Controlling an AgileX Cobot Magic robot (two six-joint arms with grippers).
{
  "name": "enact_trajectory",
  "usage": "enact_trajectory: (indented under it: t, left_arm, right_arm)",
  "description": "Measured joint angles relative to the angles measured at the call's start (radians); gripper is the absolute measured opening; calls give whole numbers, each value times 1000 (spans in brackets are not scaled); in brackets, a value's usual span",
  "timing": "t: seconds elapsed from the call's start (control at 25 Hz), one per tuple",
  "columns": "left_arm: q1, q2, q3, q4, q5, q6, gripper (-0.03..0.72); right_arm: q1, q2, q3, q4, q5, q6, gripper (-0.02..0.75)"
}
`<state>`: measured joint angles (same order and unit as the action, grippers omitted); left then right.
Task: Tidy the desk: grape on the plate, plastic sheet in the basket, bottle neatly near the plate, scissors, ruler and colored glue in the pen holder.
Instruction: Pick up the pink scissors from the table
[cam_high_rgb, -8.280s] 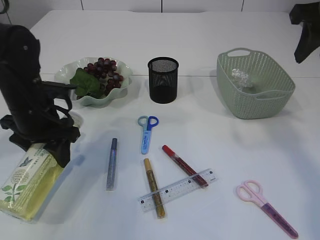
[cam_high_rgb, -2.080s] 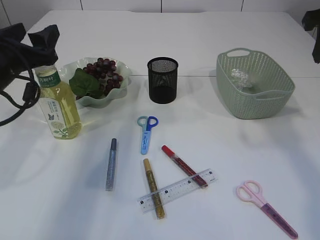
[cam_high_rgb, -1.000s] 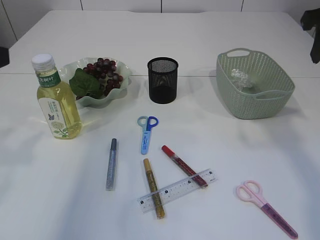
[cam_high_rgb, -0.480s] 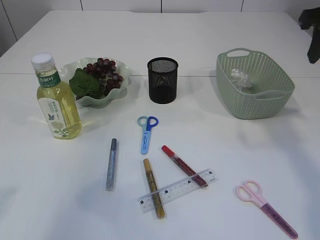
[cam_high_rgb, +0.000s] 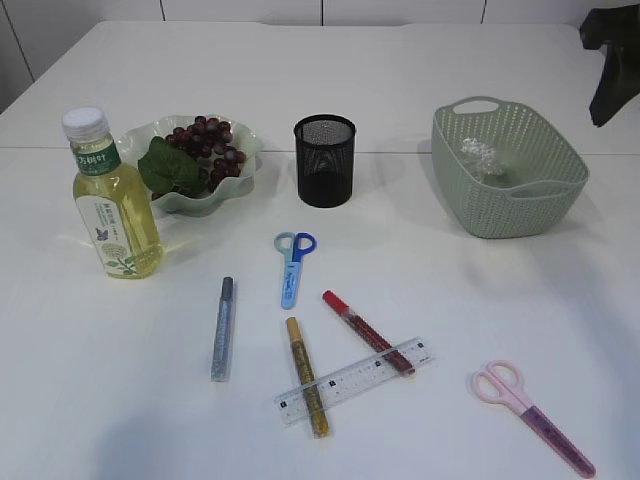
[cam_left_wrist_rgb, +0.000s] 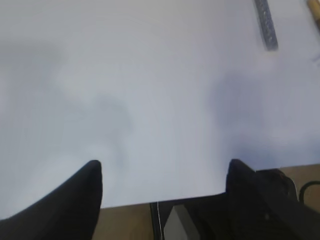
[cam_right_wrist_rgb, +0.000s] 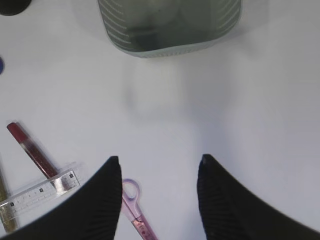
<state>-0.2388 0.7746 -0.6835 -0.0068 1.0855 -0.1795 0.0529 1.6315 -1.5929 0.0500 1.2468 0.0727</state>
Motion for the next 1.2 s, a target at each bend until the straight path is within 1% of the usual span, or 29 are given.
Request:
enact_trajectory:
  t: [0.28, 0.52, 0.64, 0.92, 1.2]
  left_arm:
    - [0, 0, 0, -17, 139, -4, 496]
    - [0, -2, 0, -52, 152, -4, 486]
    - [0, -2, 0, -83, 153, -4, 477]
    - [0, -2, 0, -87, 153, -4, 466]
    - [0, -2, 0, -87, 153, -4, 466]
  right_arm:
    - [0, 0, 0, 20, 0, 0, 399]
    - [0, -32, 23, 42, 0, -4, 399]
    - [0, -79, 74, 43, 0, -4, 399]
    - [0, -219, 217, 43, 0, -20, 399]
    - [2, -322, 345, 104, 0, -86, 399]
